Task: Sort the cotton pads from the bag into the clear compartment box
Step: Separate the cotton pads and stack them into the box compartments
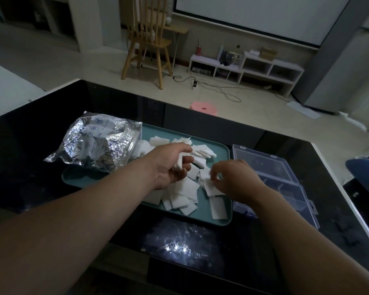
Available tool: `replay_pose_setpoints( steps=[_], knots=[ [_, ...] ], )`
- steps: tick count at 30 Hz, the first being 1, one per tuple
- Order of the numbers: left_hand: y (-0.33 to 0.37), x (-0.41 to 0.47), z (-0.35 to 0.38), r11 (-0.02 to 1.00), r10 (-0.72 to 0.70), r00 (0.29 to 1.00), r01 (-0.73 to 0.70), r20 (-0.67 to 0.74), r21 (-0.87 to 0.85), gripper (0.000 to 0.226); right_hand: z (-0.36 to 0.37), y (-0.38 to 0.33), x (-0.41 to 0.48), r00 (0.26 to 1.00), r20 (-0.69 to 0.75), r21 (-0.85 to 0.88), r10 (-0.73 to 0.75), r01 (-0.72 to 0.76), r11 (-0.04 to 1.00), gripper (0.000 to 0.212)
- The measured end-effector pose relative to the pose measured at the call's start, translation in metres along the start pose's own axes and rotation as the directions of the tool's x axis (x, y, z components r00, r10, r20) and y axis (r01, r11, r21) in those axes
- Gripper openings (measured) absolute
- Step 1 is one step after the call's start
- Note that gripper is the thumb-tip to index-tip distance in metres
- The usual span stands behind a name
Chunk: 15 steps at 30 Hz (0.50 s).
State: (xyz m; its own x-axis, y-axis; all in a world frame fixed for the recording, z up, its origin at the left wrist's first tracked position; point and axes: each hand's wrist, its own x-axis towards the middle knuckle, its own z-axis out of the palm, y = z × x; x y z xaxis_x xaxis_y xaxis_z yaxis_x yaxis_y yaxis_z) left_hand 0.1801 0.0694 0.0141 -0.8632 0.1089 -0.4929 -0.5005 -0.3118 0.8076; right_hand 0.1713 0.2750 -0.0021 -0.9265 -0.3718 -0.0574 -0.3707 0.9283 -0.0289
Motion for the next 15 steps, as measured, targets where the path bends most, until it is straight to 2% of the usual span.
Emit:
replay_pose_setpoints(
  steps=[2,6,12,15],
  knots=[
    [0.001,-0.001,0.001,1.000,0.004,1.000,-0.004,0.001,-0.001,0.012,-0.001,0.001,-0.003,0.997,0.066,0.062,0.037,-0.041,0.997,0.022],
    [0.000,-0.002,0.004,1.000,-0.003,1.000,0.003,0.004,0.009,0.011,0.000,-0.002,-0.004,0.994,0.106,0.115,0.038,-0.050,0.992,0.050],
    [-0.003,-0.003,0.004,1.000,-0.003,1.000,0.003,-0.002,0.020,0.015,0.008,-0.009,0.005,1.000,0.004,0.018,0.010,-0.010,1.000,0.025],
    [-0.005,-0.002,0.004,0.998,0.021,1.000,-0.021,0.000,0.051,0.018,0.006,-0.004,0.006,0.988,-0.122,0.116,0.095,-0.080,0.990,0.025]
  ],
)
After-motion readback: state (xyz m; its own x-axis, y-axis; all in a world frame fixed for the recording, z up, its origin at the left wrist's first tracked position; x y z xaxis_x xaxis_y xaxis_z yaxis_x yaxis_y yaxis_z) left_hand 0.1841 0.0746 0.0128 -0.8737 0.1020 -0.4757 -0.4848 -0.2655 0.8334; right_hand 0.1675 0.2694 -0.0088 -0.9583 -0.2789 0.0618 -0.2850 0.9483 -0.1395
